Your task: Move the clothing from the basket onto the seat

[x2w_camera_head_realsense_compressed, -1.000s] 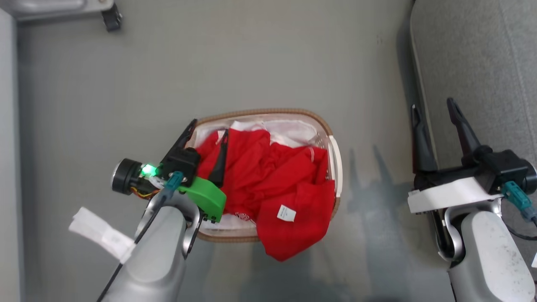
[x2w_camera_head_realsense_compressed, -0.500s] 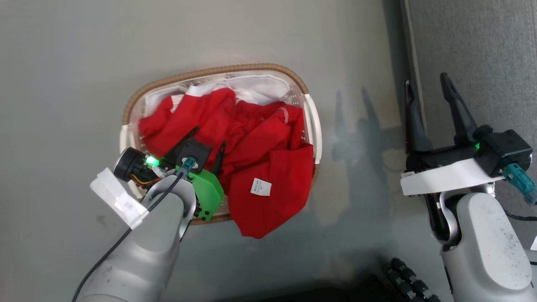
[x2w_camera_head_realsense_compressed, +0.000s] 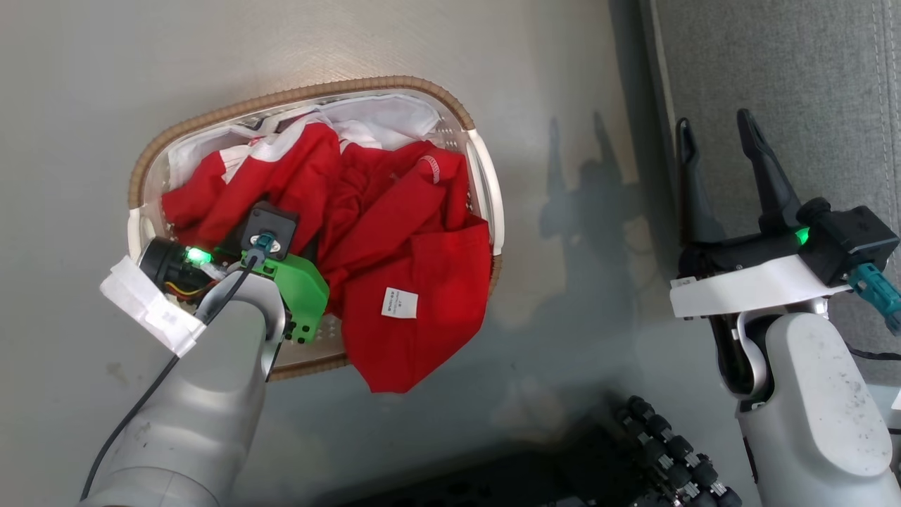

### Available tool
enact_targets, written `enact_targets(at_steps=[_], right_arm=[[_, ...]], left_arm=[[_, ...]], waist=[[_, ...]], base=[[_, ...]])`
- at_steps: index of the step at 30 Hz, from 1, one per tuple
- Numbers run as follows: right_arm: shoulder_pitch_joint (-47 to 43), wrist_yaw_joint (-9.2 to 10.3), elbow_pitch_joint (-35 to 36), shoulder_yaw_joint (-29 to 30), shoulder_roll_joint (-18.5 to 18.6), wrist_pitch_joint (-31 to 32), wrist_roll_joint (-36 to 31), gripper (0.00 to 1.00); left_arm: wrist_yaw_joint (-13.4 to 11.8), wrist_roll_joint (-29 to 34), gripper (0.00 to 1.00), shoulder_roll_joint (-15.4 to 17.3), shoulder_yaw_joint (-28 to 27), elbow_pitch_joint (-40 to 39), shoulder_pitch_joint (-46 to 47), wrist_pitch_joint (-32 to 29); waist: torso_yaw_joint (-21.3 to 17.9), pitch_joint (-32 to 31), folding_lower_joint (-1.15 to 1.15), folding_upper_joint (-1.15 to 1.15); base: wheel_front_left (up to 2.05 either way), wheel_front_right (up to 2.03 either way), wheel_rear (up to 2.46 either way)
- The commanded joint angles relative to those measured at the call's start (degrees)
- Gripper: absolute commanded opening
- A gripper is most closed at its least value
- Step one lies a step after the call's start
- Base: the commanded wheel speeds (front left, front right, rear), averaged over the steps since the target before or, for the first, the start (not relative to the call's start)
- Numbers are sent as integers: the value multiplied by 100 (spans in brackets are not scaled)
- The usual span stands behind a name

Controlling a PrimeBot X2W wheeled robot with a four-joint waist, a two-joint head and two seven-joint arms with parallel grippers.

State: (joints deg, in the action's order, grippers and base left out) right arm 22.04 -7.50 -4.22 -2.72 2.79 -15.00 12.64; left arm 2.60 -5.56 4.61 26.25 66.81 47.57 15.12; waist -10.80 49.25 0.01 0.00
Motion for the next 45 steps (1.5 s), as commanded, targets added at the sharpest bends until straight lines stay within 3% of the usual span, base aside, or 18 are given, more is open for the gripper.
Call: enact_targets(at_steps=[1,4,15,30,45], right_arm=[[77,2,-23,-6,19,-28,44,100],[88,2,-66,10,20,-28,58,100],[-82,2,-225,142,20,-28,-122,100],[-936,2,-565,241,22,-28,-420,100],[-1693,2,-767,-105,20,-28,-491,100]], left_arm=[[47,-14,53,27,15,59,126,-15],[94,-85,0,-1,14,125,146,-7],[235,-296,0,-30,-25,-865,-503,2],[485,-519,0,247,160,-2855,-1626,3],[490,-1200,0,977,1329,-3793,-524,-298]], waist=[[-6,-2,-1,0],[21,-78,-1,0],[335,-906,-1,0],[925,-2971,-1,0],[1030,-4486,-1,0]], base=[[0,0,0],[0,0,0],[0,0,0],[0,0,0],[0,0,0]])
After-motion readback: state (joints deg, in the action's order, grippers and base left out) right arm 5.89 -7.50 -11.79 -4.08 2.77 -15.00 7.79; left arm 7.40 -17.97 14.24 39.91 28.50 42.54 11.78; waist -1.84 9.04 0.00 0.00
